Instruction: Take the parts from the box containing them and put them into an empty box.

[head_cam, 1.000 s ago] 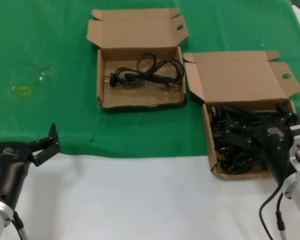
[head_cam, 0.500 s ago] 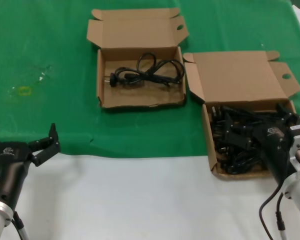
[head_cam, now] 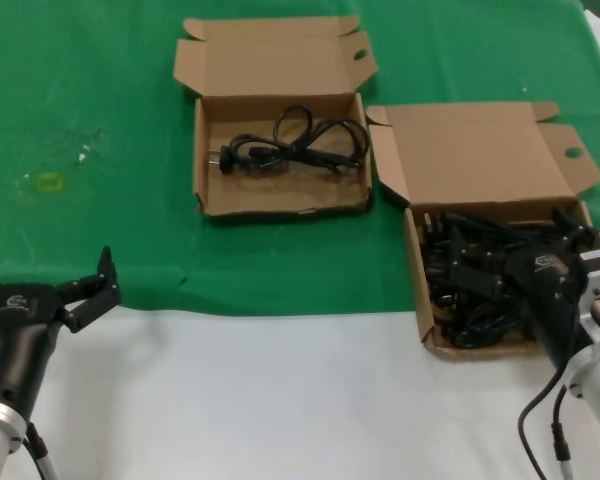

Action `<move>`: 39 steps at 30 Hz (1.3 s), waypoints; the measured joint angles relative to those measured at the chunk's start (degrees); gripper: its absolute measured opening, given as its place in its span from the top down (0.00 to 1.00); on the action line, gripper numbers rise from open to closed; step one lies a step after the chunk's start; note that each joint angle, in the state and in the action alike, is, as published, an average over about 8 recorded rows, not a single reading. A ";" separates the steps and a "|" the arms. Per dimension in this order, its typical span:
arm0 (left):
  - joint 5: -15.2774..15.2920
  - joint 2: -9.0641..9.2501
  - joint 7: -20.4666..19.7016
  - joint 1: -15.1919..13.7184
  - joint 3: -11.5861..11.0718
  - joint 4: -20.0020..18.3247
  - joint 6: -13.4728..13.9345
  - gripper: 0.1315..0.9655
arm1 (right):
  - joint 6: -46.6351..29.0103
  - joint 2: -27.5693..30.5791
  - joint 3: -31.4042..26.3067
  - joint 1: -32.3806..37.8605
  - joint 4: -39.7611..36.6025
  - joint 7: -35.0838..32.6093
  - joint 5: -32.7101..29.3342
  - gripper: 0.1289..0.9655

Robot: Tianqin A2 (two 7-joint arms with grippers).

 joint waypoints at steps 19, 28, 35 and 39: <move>0.00 0.00 0.00 0.00 0.00 0.00 0.00 0.00 | 0.00 0.00 0.00 0.00 0.00 0.00 0.00 0.00; 0.00 0.00 0.00 0.00 0.00 0.00 0.00 0.00 | 0.00 0.00 0.00 0.00 0.00 0.00 0.00 0.00; 0.00 0.00 0.00 0.00 0.00 0.00 0.00 0.00 | 0.00 0.00 0.00 0.00 0.00 0.00 0.00 0.00; 0.00 0.00 0.00 0.00 0.00 0.00 0.00 0.00 | 0.00 0.00 0.00 0.00 0.00 0.00 0.00 0.00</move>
